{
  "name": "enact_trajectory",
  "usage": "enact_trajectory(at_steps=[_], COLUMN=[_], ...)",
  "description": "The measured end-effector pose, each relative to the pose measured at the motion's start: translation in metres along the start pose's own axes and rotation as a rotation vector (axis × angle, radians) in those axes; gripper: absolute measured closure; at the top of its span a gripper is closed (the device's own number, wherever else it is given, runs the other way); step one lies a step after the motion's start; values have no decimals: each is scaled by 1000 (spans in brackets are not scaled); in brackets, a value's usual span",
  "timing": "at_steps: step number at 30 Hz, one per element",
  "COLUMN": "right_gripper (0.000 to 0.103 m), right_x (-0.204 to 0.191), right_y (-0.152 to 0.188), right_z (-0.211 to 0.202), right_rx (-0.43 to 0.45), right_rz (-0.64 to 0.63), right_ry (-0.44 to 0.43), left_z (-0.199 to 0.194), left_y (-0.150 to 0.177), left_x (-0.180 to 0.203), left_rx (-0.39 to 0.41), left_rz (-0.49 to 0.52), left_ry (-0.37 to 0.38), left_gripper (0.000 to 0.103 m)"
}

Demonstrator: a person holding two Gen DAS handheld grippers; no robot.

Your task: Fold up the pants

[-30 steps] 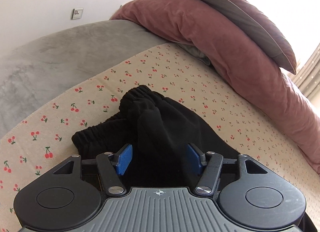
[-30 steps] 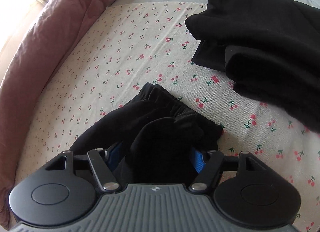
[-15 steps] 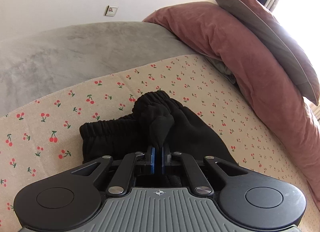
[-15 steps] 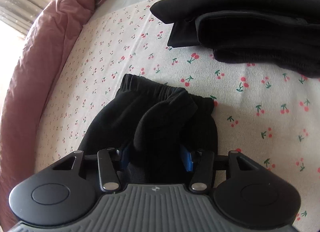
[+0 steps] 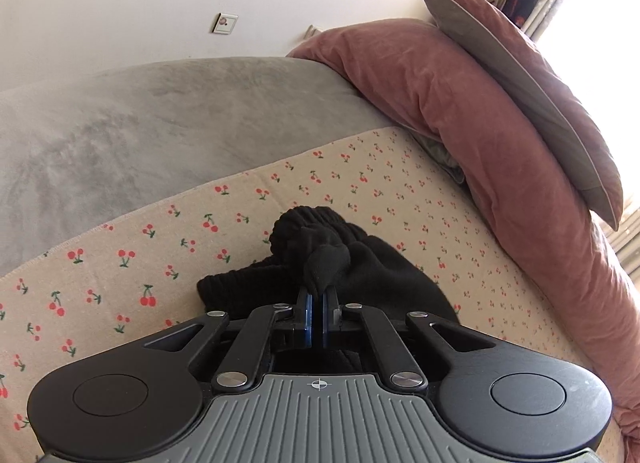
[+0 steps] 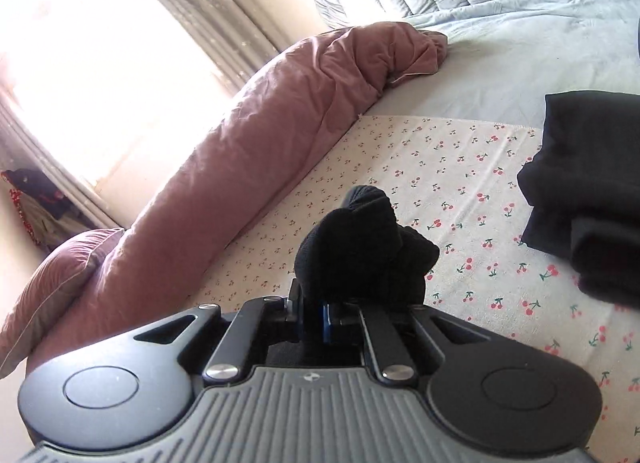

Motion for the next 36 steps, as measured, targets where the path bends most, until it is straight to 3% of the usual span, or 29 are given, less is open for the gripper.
enact_trajectory(at_steps=[3, 5, 7, 9, 13, 19, 22, 26, 30, 31, 32, 33, 36], right_gripper=[103, 103, 103, 103, 103, 101, 101, 101, 100, 93, 78, 74, 73], right_x=[38, 63, 64, 44, 23, 63, 64, 48, 54, 62, 67, 73, 70], right_y=[18, 33, 35, 31, 20, 28, 29, 24, 17, 19, 19, 19, 15], right_z=[12, 22, 16, 3, -16, 3, 2, -12, -13, -10, -10, -9, -16], right_rx=[-179, -262, -256, -210, -111, -251, -254, -224, -236, -253, -265, -273, -237], right_rz=[33, 82, 92, -5, -49, 56, 59, 15, 64, 86, 95, 84, 77], right_ry=[169, 231, 220, 188, 73, 176, 165, 128, 117, 148, 183, 225, 176], left_z=[18, 31, 29, 20, 10, 18, 21, 11, 7, 7, 7, 8, 10], left_y=[24, 33, 35, 33, 28, 48, 52, 53, 55, 55, 54, 53, 51], left_x=[-27, -44, -49, -45, -39, -50, -56, -53, -52, -53, -53, -54, -55], left_rx=[-44, -81, -75, -54, -31, -70, -74, -34, -31, -37, -43, -48, -56], left_rz=[53, 21, 6, 34, 77, 134, 127, 168, 160, 153, 148, 143, 131], left_ry=[-26, -2, 21, 28, 77, 54, 56, 67, 73, 79, 86, 93, 108], left_gripper=[100, 99, 99, 99, 99, 96, 91, 95, 97, 97, 97, 97, 97])
Point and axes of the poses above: each gripper's, at about its wrist camera, not at the fingertips, and z roughly the way its jaws point, x to its right, y to its underside, the point moved 3 cm from there along z, roughly the way its jaws point, and after that the axes turned 11 degrees about -y, right-handed, at the moved point
